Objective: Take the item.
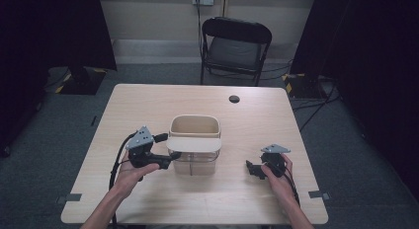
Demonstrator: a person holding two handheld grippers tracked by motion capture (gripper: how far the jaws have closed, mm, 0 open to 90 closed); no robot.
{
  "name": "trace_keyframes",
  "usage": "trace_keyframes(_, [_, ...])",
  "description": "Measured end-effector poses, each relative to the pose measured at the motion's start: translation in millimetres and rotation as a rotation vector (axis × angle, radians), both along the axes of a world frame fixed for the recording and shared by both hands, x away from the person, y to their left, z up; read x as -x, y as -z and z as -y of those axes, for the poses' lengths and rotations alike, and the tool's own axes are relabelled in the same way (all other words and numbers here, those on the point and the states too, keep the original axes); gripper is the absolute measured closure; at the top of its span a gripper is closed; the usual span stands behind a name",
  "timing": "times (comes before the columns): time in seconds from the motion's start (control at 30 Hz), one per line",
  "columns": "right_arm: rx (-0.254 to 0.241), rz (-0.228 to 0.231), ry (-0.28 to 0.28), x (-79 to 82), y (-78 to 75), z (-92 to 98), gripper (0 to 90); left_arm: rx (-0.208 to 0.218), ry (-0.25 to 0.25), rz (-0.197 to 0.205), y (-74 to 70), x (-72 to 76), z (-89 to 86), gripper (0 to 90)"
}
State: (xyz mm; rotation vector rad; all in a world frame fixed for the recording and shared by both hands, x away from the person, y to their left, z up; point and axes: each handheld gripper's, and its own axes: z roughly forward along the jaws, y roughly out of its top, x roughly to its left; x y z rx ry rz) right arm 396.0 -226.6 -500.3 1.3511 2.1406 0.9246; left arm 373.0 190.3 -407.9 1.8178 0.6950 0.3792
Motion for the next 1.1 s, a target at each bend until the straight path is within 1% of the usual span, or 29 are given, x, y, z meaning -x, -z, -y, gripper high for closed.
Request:
trace_keyframes(0.07, [0.000,0.000,0.000,0.0,0.0,0.0,13.9,0.007,0.001,0.001,0.3,-0.2,0.0,17.8])
trace_keyframes(0.23, [0.000,0.000,0.000,0.0,0.0,0.0,13.9,0.009,0.002,0.007,0.3,-1.1,0.0,17.3])
trace_keyframes(0.3, [0.000,0.000,0.000,0.0,0.0,0.0,13.8,0.006,0.003,0.017,-0.2,-0.9,0.1,17.6])
trace_keyframes(0.33, [0.000,0.000,0.000,0.0,0.0,0.0,13.9,0.003,-0.001,0.031,-0.6,-0.5,-0.2,17.8])
trace_keyframes(0.37, [0.000,0.000,0.000,0.0,0.0,0.0,13.9,0.008,-0.004,0.037,-1.1,-0.3,-0.4,18.0])
trace_keyframes(0.4, [0.000,0.000,0.000,0.0,0.0,0.0,13.9,0.015,-0.005,0.030,-1.4,-0.1,0.0,18.4])
trace_keyframes(0.43, [0.000,0.000,0.000,0.0,0.0,0.0,13.9,0.010,-0.003,0.029,-1.9,0.1,0.4,18.4])
trace_keyframes(0.47, [0.000,0.000,0.000,0.0,0.0,0.0,13.9,0.008,0.006,0.037,-2.4,0.4,0.6,18.5])
trace_keyframes(0.53, [0.000,0.000,0.000,0.0,0.0,0.0,13.9,0.010,0.003,0.039,-2.6,0.8,1.0,18.6])
trace_keyframes(0.6, [0.000,0.000,0.000,0.0,0.0,0.0,13.9,0.020,0.008,0.028,-2.5,0.4,1.5,18.8])
trace_keyframes(0.67, [0.000,0.000,0.000,0.0,0.0,0.0,13.9,0.023,0.006,0.023,-2.1,-0.3,1.5,19.1])
trace_keyframes(0.83, [0.000,0.000,0.000,0.0,0.0,0.0,13.9,0.023,0.006,0.026,-2.6,-1.0,1.2,20.4])
trace_keyframes(0.97, [0.000,0.000,0.000,0.0,0.0,0.0,13.9,0.034,0.002,0.017,-2.9,-1.1,1.2,21.1])
trace_keyframes(1.1, [0.000,0.000,0.000,0.0,0.0,0.0,13.9,0.043,-0.003,0.018,-3.3,-1.3,0.5,23.1])
